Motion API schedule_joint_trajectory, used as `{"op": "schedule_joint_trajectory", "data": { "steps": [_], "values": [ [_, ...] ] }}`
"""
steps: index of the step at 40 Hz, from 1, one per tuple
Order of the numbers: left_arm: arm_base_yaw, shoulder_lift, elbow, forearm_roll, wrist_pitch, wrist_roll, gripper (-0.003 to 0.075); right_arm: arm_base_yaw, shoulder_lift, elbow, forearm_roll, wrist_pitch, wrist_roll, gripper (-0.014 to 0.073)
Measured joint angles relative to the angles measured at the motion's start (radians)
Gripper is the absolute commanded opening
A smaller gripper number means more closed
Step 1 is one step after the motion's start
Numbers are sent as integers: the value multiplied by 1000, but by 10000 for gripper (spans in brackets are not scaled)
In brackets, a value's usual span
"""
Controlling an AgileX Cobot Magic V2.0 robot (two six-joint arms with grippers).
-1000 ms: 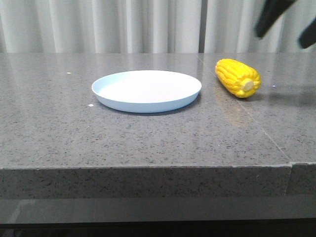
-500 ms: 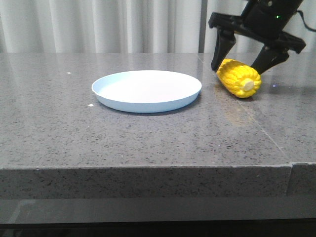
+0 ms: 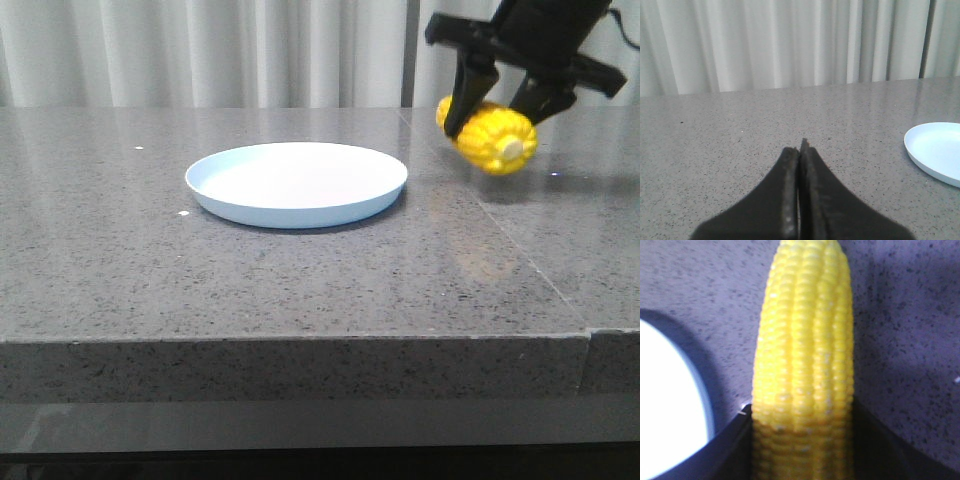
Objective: Place corn on plate with both arms
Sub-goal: 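Lift the corn cob with the right gripper and carry it over the plate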
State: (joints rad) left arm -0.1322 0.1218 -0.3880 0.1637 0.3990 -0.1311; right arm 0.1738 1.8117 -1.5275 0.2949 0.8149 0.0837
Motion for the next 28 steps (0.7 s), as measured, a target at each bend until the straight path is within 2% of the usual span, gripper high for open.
{"op": "schedule_joint_trajectory", "data": {
  "steps": [11, 28],
  "values": [
    [0, 0, 0, 0, 0, 0, -20, 34, -101, -4, 101, 2, 0, 188],
    [0, 0, 0, 0, 0, 0, -20, 239, -87, -4, 204, -51, 0, 188]
  ]
}}
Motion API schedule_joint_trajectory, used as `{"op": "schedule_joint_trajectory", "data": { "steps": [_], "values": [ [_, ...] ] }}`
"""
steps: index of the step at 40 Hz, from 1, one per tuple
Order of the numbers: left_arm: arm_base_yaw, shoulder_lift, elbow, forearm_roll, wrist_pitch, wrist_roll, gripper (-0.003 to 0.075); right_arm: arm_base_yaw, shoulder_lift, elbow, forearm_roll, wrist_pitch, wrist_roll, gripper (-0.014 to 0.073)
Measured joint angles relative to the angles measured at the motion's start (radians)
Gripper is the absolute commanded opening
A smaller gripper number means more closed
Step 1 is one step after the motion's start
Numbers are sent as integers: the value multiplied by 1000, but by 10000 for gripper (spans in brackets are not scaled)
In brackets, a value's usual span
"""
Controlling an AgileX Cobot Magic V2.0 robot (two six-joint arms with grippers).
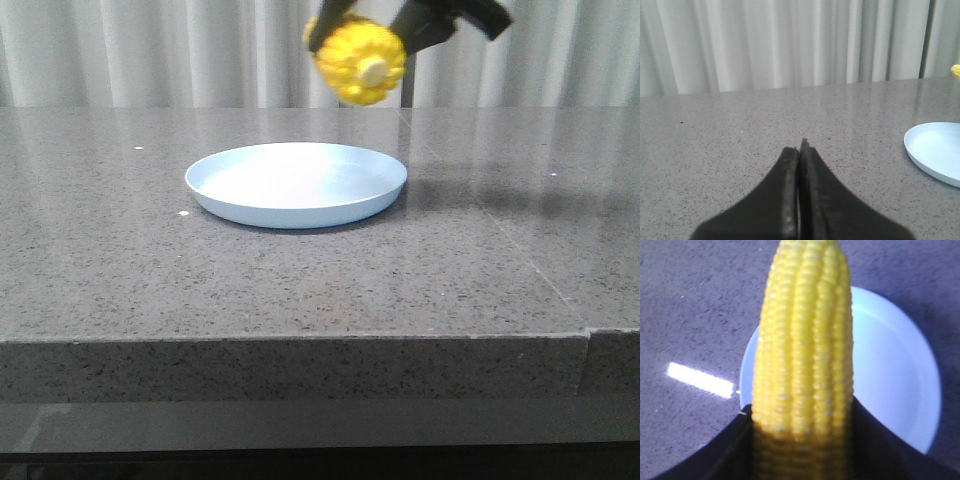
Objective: Place corn on plate with both arms
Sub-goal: 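Lift the corn cob with the right gripper and carry it over the plate, then lower the corn onto the plate and open the right gripper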
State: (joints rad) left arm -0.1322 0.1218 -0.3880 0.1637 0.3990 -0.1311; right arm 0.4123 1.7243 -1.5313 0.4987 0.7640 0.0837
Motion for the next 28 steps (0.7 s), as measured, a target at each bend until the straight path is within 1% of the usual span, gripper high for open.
{"op": "schedule_joint_trajectory", "data": {
  "steps": [7, 13, 15, 17, 19, 24, 28],
  "values": [
    [0, 0, 0, 0, 0, 0, -20, 51, 79, 0, 17, -40, 0, 206],
    [0, 0, 0, 0, 0, 0, -20, 54, 144, 0, 19, -62, 0, 206],
    [0, 0, 0, 0, 0, 0, -20, 54, 158, 0, 19, -65, 0, 222],
    [0, 0, 0, 0, 0, 0, -20, 54, 168, 0, 19, -68, 0, 266],
    [0, 0, 0, 0, 0, 0, -20, 54, 173, 0, 19, -68, 0, 358],
    [0, 0, 0, 0, 0, 0, -20, 54, 174, 0, 19, -72, 0, 540],
    [0, 0, 0, 0, 0, 0, -20, 54, 174, 0, 19, -74, 0, 608]
  ]
}}
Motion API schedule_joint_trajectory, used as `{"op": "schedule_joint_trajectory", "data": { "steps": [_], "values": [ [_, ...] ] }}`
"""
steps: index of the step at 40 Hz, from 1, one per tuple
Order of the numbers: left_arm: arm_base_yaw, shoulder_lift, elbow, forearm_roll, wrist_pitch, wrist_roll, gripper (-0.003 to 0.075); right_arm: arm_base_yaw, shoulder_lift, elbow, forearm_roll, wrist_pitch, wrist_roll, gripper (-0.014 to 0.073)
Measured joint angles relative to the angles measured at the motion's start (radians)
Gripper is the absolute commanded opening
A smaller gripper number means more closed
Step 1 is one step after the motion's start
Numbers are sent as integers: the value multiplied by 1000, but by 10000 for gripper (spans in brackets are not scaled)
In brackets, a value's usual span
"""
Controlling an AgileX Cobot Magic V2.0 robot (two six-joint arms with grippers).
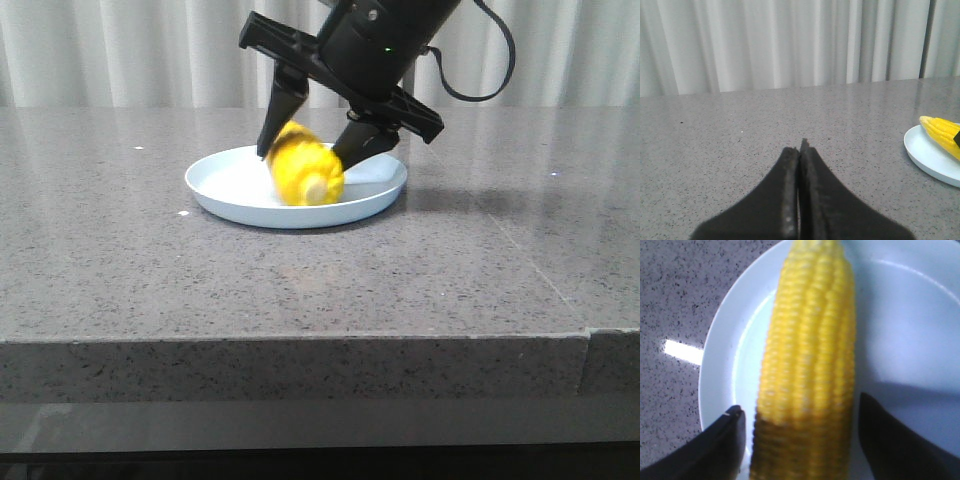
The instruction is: Place corn on plate with both arms
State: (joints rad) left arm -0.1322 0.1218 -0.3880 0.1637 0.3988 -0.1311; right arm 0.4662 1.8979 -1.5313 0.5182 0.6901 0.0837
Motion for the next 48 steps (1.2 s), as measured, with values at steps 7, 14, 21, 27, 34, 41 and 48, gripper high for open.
{"op": "schedule_joint_trajectory", "data": {
  "steps": [7, 14, 21, 27, 34, 41, 48],
  "values": [
    [0, 0, 0, 0, 0, 0, -20, 0, -24, 0, -34, -2, 0, 612],
    [0, 0, 0, 0, 0, 0, -20, -15, -125, 0, -115, 2, 0, 610],
    [0, -1, 0, 0, 0, 0, -20, -29, -214, 0, -199, 27, 0, 568],
    [0, -1, 0, 0, 0, 0, -20, -32, -254, 0, -245, 43, 0, 335],
    [0, -1, 0, 0, 0, 0, -20, -44, -275, 0, -249, 53, 0, 96],
    [0, -1, 0, 0, 0, 0, -20, -88, -290, 0, -249, 70, 0, -42],
    [0, -1, 0, 0, 0, 0, -20, -180, -330, 2, -257, 137, 0, -85]
  ]
}}
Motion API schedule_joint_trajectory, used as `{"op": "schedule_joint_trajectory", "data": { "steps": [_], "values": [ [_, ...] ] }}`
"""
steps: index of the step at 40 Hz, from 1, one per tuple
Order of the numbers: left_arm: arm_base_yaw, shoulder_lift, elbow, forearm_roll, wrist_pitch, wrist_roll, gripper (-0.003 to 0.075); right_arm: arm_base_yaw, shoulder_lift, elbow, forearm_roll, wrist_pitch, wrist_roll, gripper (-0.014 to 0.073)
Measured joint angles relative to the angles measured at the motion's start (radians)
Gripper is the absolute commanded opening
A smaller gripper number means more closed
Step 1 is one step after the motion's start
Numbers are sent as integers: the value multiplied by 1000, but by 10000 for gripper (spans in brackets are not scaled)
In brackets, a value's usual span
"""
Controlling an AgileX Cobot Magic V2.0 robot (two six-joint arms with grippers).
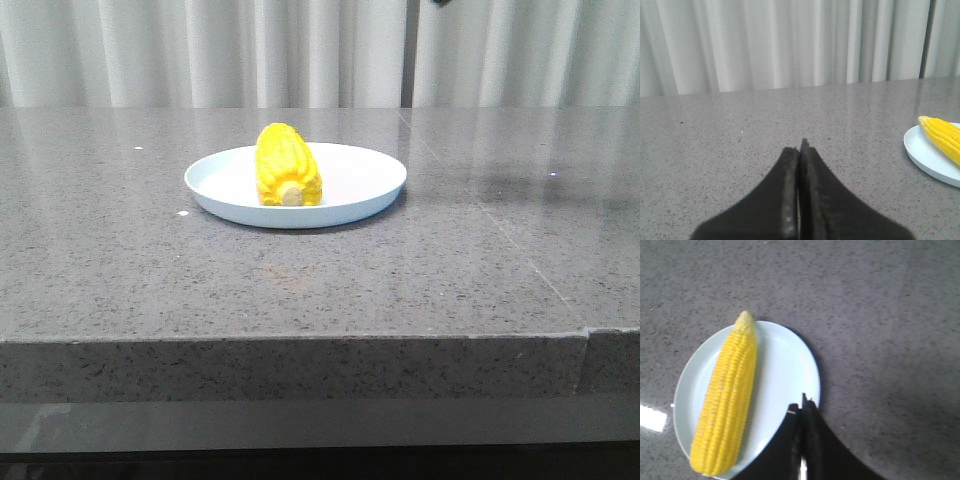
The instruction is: Place corn on plate with both arms
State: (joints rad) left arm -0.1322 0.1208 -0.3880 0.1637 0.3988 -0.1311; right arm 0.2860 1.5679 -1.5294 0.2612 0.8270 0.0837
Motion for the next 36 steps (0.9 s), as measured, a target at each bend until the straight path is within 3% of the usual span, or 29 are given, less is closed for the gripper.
{"op": "schedule_joint_trajectory", "data": {
  "steps": [10, 26, 36],
  "values": [
    [0, 0, 0, 0, 0, 0, -20, -70, -180, 169, -145, -16, 0, -90],
    [0, 0, 0, 0, 0, 0, -20, -70, -730, 752, -167, -407, 0, -90],
    [0, 0, 0, 0, 0, 0, -20, -70, -1071, 1033, -205, -510, 0, -90]
  ]
}}
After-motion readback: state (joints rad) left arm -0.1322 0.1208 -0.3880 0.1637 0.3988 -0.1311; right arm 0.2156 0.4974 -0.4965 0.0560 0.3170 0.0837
